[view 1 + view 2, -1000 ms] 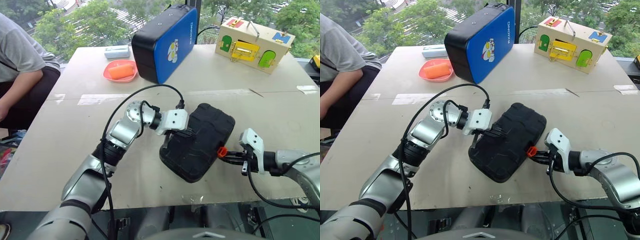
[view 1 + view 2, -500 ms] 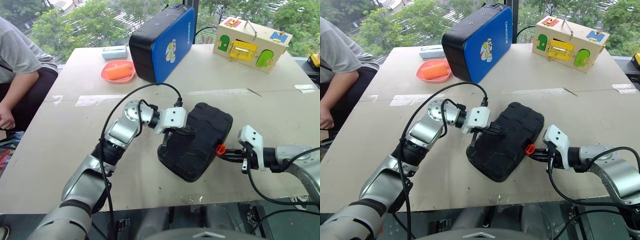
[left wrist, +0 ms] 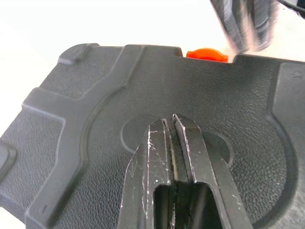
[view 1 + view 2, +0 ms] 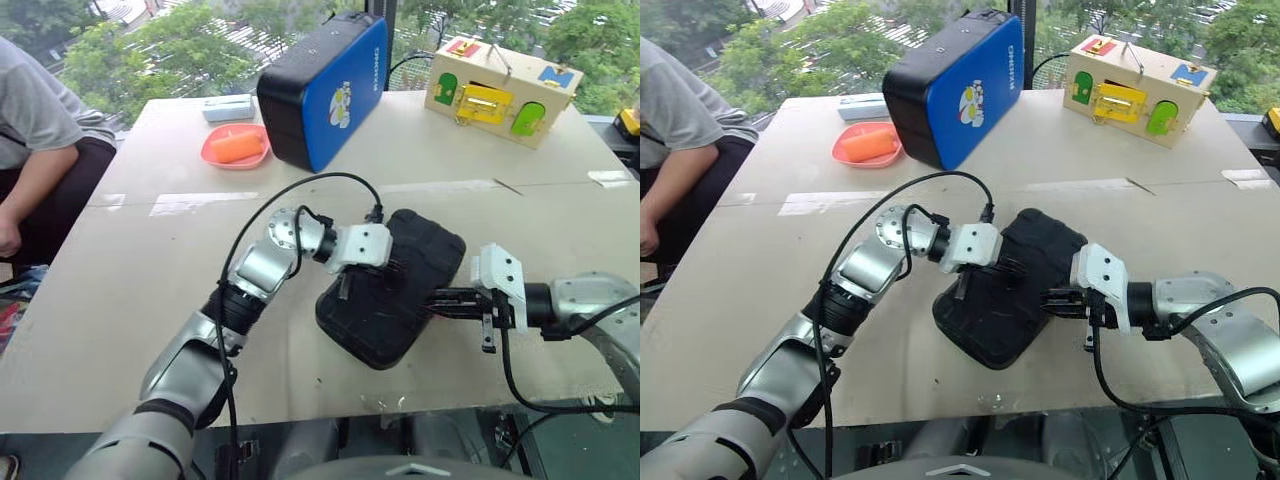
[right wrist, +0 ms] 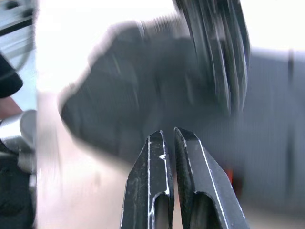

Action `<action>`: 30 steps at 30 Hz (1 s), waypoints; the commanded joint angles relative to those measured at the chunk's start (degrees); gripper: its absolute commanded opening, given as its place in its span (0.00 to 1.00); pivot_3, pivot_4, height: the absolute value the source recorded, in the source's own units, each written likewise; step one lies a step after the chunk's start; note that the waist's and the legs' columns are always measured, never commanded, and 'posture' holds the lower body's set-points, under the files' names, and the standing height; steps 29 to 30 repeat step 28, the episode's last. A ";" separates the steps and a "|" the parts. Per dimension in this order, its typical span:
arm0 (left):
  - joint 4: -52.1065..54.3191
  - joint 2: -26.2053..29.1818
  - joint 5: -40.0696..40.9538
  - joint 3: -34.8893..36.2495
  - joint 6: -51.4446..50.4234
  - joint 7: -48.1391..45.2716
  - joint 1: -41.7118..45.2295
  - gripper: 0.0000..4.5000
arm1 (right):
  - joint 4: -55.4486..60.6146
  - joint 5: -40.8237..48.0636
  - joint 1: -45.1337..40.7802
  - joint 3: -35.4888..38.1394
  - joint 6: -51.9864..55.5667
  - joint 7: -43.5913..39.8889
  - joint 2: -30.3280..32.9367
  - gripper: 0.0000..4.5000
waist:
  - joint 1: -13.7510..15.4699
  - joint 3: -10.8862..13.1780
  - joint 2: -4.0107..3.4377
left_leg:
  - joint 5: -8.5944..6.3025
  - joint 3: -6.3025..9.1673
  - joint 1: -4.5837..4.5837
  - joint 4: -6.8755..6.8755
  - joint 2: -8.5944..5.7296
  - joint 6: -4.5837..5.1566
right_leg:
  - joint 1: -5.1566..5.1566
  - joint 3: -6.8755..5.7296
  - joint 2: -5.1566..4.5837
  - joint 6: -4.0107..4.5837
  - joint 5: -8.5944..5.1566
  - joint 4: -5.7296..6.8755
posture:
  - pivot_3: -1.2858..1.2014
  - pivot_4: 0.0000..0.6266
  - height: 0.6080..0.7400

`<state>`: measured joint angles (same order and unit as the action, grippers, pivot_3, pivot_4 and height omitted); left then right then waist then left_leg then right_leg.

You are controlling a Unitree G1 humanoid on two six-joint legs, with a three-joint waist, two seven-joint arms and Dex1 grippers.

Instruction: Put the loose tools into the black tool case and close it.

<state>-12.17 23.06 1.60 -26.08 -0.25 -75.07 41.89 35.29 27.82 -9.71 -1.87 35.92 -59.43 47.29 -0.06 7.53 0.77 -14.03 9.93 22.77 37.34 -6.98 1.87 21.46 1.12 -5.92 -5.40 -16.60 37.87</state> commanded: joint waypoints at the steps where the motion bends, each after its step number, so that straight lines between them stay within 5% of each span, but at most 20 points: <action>1: -5.12 0.86 -5.56 -6.92 -0.88 -2.39 -3.50 0.01 | -0.17 -0.47 0.36 0.33 -2.00 -0.11 0.74 0.00 | 0.15 -0.06 0.10 | 0.00 0.00 0.01 0.00 0.00 0.00 | 0.00 0.01 0.00 0.00 0.00 -0.03 | 0.52 0.24 0.96; 8: -2.30 3.73 -0.26 1.35 -7.53 0.45 -4.07 0.01 | -1.54 4.85 3.89 10.28 -2.85 -1.55 2.07 0.00 | 0.46 -0.09 0.08 | 0.00 -0.02 0.01 0.00 -0.01 0.00 | 0.01 0.07 -0.02 0.01 0.00 -0.01 | 0.52 0.24 0.96; 11: 4.32 9.11 9.27 10.59 -16.60 -1.84 -6.73 0.19 | -4.29 5.64 9.29 17.06 -5.84 -5.43 3.91 0.00 | -0.24 -0.09 0.06 | -0.04 -0.03 -0.01 -0.02 0.00 0.07 | 0.03 0.13 -0.02 0.01 0.00 0.03 | 0.52 0.24 0.96; 14: 13.45 19.35 21.17 22.48 -29.35 -4.35 -12.25 0.48 | -8.13 8.88 14.87 24.79 -6.17 -13.94 8.20 0.19 | -1.33 0.05 -0.15 | -0.01 -0.01 0.00 -0.18 0.06 0.00 | 0.17 0.34 -0.01 0.04 -0.01 0.07 | 0.52 0.24 0.96; 16: 16.53 22.19 24.82 25.35 -34.12 -3.85 -13.94 0.68 | -9.59 9.78 16.34 26.79 -6.70 -16.11 9.38 0.38 | -1.77 0.36 -0.33 | -0.01 -0.01 0.02 -0.23 0.05 0.01 | 0.24 0.43 -0.01 0.03 -0.01 0.06 | 0.52 0.24 0.96; 19: 21.18 36.08 30.46 39.95 -43.90 -7.52 -23.98 1.00 | -17.96 11.27 15.92 32.91 -5.22 -22.53 14.85 0.73 | -1.58 0.86 -0.43 | -0.02 -0.02 0.07 -0.13 0.03 0.02 | 0.23 0.41 -0.01 0.03 -0.01 0.05 | 0.52 0.24 0.96; 22: 23.06 41.30 32.26 49.89 -46.74 -6.45 -31.37 1.00 | -24.58 11.92 13.61 34.01 -4.93 -26.17 18.64 0.99 | -1.33 1.07 -0.53 | -0.05 -0.07 0.03 -0.20 0.04 0.07 | 0.28 0.46 -0.04 0.04 -0.01 0.01 | 0.52 0.24 0.96; 30: 27.68 38.18 34.68 55.26 -47.12 -0.47 -36.69 1.00 | -27.98 10.51 7.53 28.72 -6.98 -25.17 18.02 0.99 | 0.46 1.25 -0.87 | -0.15 -0.08 0.02 -0.30 0.04 0.19 | 0.26 0.41 -0.21 0.07 -0.01 -0.01 | 0.52 0.24 0.96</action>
